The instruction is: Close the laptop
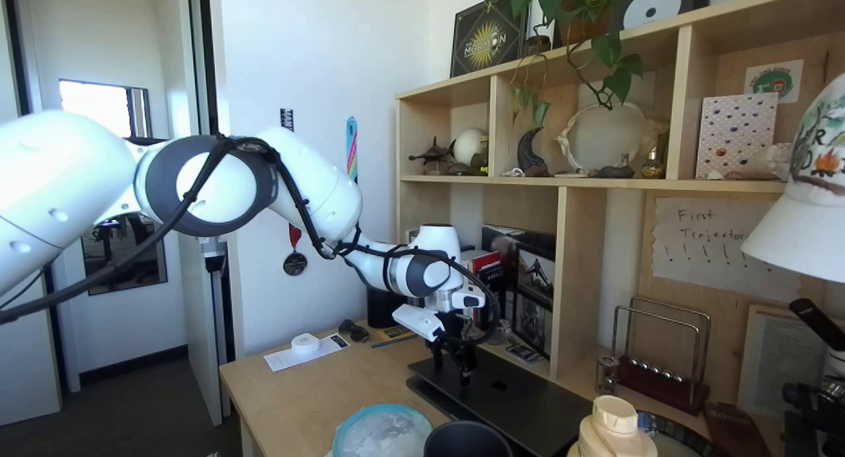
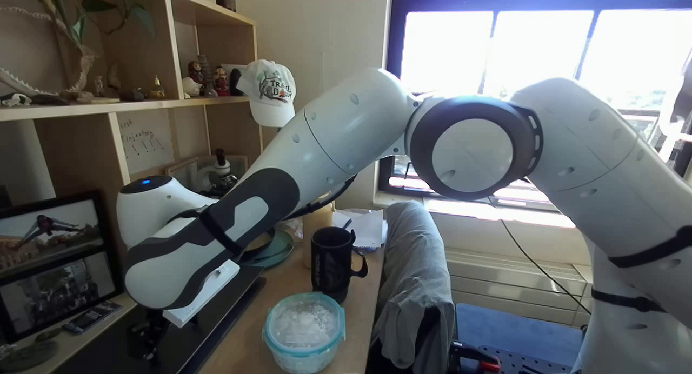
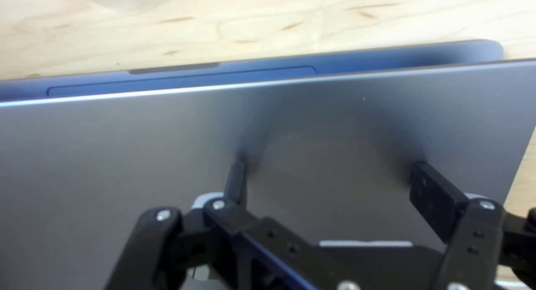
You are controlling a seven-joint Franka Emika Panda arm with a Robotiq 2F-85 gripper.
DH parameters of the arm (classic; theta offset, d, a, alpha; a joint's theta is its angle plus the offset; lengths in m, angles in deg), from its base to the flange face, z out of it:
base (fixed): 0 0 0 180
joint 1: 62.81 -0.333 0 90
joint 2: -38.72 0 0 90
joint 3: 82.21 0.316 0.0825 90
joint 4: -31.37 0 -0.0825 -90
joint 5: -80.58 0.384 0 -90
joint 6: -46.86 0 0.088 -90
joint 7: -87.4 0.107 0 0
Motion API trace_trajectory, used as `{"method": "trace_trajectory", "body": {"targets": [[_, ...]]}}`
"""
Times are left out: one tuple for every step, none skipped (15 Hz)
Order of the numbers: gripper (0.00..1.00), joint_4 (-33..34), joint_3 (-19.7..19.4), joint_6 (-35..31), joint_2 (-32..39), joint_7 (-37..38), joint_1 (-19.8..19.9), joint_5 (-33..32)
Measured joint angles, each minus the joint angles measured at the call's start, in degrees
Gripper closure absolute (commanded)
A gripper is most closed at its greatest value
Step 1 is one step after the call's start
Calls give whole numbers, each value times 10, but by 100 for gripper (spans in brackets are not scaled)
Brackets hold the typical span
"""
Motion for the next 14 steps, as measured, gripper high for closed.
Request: {"method": "trace_trajectory", "body": {"targets": [[0, -2, 0, -3, 1, 0, 0, 0], [0, -5, 0, -5, 1, -1, 0, 0], [0, -7, 0, -6, 3, -1, 0, 0], [0, -8, 0, -8, 4, -1, 0, 0], [0, -11, 0, -10, 5, -1, 0, 0], [0, -14, 0, -12, 5, -1, 0, 0], [0, -17, 0, -14, 6, -1, 0, 0], [0, -21, 0, -17, 7, -1, 0, 0], [0, -23, 0, -20, 8, -1, 0, 0], [0, -25, 0, -24, 9, -1, 0, 0], [0, -26, 0, -27, 8, -1, 0, 0], [0, -26, 0, -28, 8, -1, 0, 0], [0, -26, 0, -28, 8, -1, 0, 0], [0, -25, 0, -30, 8, -1, 1, 0]]}}
